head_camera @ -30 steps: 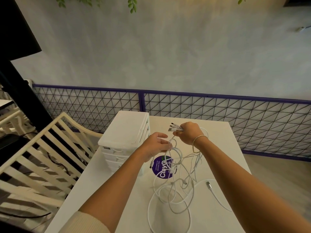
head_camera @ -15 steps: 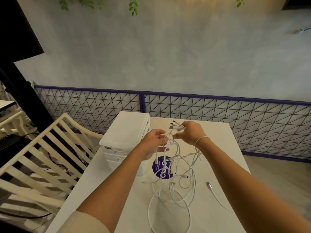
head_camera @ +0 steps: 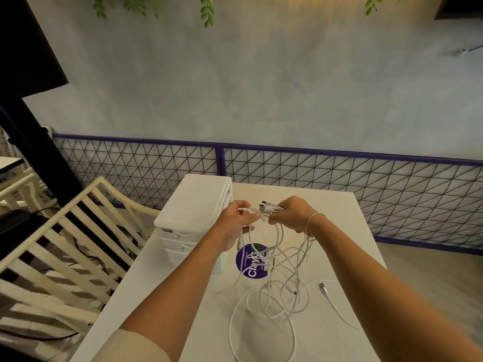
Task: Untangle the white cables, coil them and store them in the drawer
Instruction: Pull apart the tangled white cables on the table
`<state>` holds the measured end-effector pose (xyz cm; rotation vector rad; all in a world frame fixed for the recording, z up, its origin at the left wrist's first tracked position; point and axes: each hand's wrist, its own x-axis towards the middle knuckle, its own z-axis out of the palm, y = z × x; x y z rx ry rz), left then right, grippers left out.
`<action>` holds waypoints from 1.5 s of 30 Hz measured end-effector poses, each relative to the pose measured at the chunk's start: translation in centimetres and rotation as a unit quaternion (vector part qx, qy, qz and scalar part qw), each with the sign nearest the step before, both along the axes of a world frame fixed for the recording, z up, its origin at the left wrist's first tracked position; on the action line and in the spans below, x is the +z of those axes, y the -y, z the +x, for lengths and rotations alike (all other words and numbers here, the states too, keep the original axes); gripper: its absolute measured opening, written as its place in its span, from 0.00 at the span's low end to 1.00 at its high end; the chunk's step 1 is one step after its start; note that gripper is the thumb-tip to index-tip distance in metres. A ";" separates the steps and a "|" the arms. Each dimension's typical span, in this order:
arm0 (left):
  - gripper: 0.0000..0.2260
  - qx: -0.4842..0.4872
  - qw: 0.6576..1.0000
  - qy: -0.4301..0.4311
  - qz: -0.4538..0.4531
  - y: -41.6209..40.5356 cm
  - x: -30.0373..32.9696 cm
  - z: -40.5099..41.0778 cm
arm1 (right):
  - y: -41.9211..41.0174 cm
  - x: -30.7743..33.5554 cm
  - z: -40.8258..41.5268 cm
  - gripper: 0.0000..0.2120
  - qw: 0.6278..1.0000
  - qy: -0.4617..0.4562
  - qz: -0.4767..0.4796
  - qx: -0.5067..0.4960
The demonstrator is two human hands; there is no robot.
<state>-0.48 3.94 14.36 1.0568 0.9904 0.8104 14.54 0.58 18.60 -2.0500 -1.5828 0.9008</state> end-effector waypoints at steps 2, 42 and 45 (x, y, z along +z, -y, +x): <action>0.12 0.025 0.996 -0.082 0.035 -0.2 -0.4 -0.4 | -0.1 0.1 0.3 0.11 0.999 -0.016 0.017 -0.024; 0.22 -0.220 0.893 -0.316 0.232 1.7 1.8 6.1 | -2.6 6.7 1.0 0.17 0.957 -0.101 0.259 -0.087; 0.08 -0.251 0.868 -0.374 0.212 1.7 -0.7 6.0 | -2.4 6.8 1.4 0.15 0.951 -0.121 0.268 -0.093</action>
